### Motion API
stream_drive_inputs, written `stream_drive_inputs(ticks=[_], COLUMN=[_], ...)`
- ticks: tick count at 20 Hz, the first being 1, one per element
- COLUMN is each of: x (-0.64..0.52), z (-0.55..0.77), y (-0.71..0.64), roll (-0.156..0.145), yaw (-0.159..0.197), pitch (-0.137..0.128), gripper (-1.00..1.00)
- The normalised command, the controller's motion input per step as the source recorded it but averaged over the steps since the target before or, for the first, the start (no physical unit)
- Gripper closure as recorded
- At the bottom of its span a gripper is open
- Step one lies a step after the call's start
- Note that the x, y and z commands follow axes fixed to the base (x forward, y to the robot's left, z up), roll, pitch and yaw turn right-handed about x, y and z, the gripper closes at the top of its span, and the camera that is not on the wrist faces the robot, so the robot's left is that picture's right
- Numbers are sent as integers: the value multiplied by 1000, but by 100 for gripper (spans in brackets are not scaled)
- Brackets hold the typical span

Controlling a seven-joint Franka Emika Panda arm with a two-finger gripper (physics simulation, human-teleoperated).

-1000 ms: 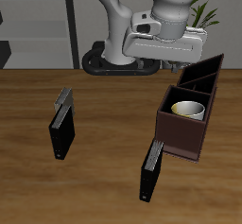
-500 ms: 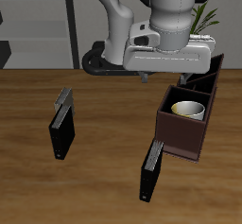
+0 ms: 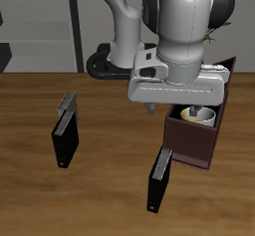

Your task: Place the white-yellow mug into the left desk caddy's right compartment and place the left black book into the left desk caddy's back compartment and place the right black book into the left desk caddy's front compartment

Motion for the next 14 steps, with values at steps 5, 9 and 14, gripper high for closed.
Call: stream_drive_inputs(ticks=[5, 9, 14], x=[343, 109, 91], z=[-474, -453, -396], y=[-151, -10, -82], roll=[-11, -21, -29], yaw=[-56, -44, -71], pitch=[20, -19, -46], gripper=[-100, -100, -100])
